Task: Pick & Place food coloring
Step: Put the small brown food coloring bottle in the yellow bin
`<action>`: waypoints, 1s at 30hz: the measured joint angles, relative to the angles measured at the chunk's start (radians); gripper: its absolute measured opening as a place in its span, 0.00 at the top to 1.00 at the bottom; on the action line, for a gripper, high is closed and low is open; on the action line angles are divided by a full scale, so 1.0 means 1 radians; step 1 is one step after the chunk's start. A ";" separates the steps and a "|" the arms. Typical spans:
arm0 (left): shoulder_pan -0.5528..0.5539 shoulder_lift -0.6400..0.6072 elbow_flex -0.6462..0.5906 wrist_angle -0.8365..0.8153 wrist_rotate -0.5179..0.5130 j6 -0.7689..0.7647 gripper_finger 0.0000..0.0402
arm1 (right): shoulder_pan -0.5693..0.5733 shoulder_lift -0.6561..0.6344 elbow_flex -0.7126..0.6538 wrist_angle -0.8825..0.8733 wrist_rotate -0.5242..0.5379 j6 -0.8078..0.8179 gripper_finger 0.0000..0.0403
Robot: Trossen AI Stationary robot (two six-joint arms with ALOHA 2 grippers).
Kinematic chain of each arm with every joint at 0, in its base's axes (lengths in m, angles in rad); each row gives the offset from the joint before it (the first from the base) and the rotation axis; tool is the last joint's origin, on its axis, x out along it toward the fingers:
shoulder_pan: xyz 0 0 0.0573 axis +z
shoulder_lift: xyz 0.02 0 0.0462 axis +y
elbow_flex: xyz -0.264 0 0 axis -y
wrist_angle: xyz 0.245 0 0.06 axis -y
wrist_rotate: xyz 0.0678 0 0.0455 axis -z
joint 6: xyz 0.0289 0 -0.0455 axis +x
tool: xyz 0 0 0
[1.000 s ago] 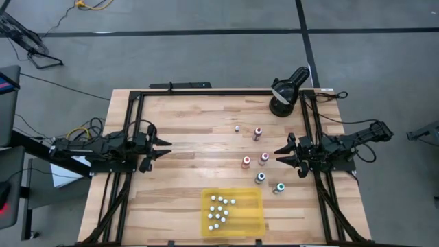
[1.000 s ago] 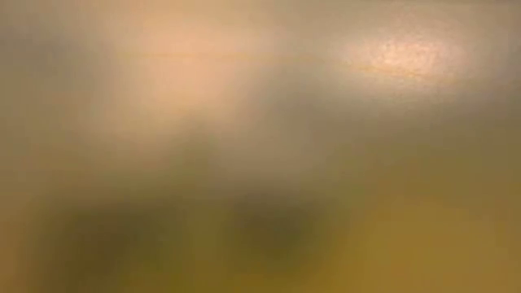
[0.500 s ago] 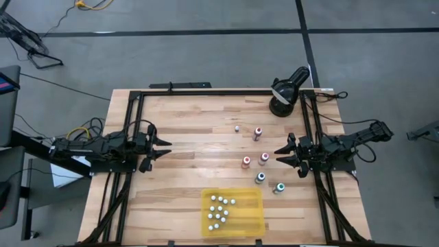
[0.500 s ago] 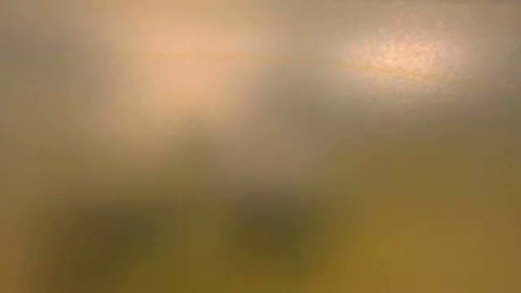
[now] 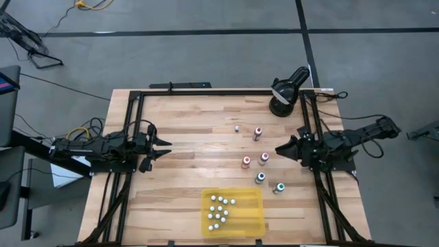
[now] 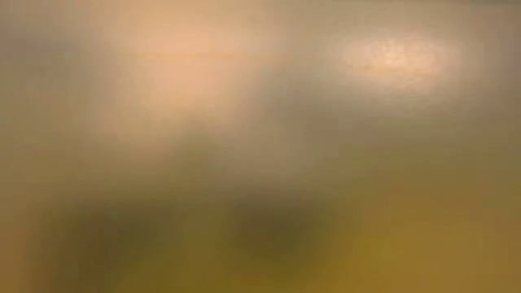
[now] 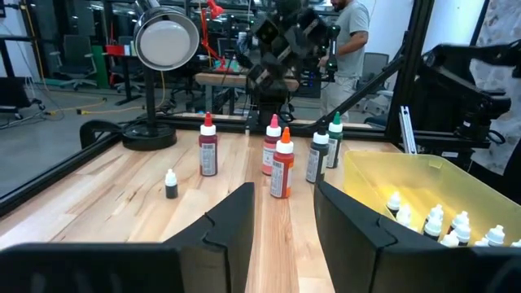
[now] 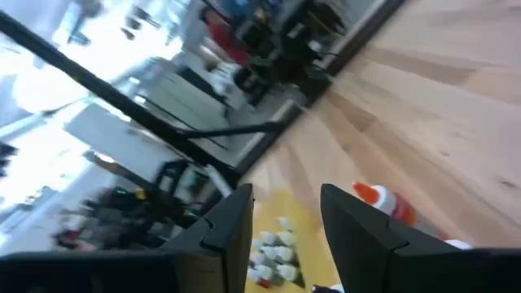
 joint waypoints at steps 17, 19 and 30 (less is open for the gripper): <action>0.000 0.000 0.000 0.000 0.000 0.000 0.70 | 0.031 0.690 0.585 -0.617 -0.031 -0.679 0.62; 0.000 0.000 0.000 0.000 0.000 0.000 0.70 | 0.020 0.745 0.667 -0.644 -0.028 -0.768 0.60; 0.000 0.000 0.000 0.000 0.000 0.000 0.70 | -0.178 1.099 1.049 -0.802 0.020 -1.131 0.45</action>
